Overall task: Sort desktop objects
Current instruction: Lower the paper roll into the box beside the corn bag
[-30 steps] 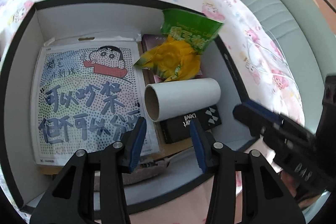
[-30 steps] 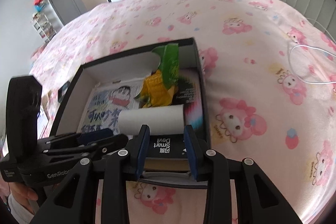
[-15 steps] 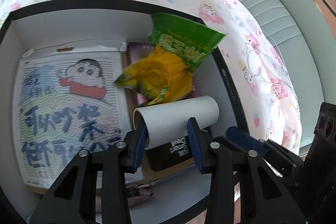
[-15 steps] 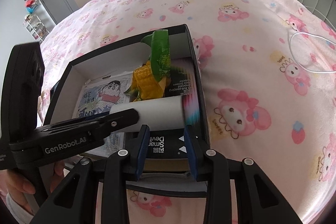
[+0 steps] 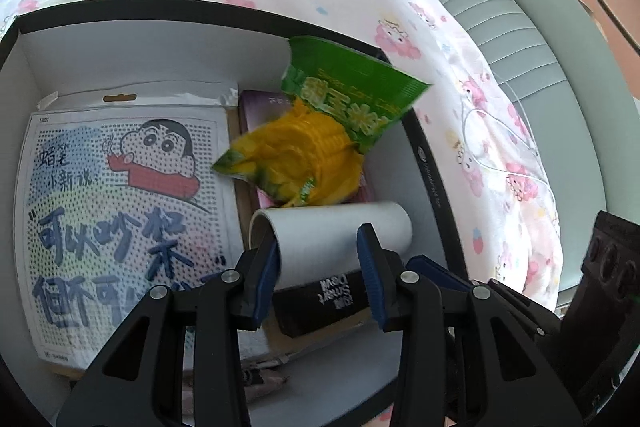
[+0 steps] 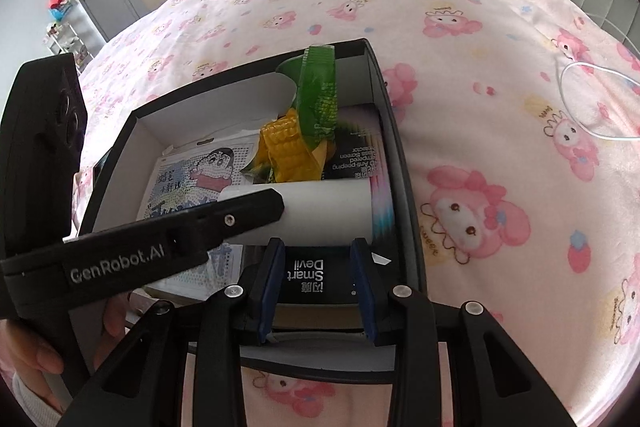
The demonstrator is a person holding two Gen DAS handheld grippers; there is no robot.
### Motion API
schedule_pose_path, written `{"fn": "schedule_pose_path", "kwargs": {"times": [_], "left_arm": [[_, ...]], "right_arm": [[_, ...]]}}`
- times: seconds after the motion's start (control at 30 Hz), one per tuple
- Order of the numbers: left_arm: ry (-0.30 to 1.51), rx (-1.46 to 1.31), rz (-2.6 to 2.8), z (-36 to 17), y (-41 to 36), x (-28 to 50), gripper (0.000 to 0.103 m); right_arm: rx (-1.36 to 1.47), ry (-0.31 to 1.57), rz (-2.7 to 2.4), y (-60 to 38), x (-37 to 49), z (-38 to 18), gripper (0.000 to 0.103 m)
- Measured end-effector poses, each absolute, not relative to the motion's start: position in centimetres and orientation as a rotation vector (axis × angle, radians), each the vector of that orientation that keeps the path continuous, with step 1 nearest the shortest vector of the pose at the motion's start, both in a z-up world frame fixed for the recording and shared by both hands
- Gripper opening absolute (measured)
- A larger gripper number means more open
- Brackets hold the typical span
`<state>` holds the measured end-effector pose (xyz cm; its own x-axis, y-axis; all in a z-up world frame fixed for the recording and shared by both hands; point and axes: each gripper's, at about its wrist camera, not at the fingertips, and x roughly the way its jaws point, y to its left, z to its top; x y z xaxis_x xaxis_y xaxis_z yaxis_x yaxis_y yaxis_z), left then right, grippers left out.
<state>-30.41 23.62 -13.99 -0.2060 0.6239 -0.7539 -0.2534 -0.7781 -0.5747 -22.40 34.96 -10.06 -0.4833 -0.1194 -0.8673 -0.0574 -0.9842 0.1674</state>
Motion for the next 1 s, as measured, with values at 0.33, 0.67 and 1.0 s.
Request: {"fn": "schedule_pose_path", "kwargs": {"times": [0.33,0.67,1.0], "left_arm": [[-0.496,-1.446,1.988,-12.8,24.2,-30.9,0.038],[-0.492,-1.366,2.089,-9.0,20.5,-28.7,0.045],[-0.475,-1.334,2.154,-7.0,17.4,-28.0,0.054]], "right_arm": [[1.584,-0.292,-2.683,34.8,-23.3,-9.8,0.035],[1.533,-0.314,-2.735,34.0,-20.9,-6.4,0.035],[1.451,-0.31,-2.782,32.3,-19.3,-2.9,0.038]]}}
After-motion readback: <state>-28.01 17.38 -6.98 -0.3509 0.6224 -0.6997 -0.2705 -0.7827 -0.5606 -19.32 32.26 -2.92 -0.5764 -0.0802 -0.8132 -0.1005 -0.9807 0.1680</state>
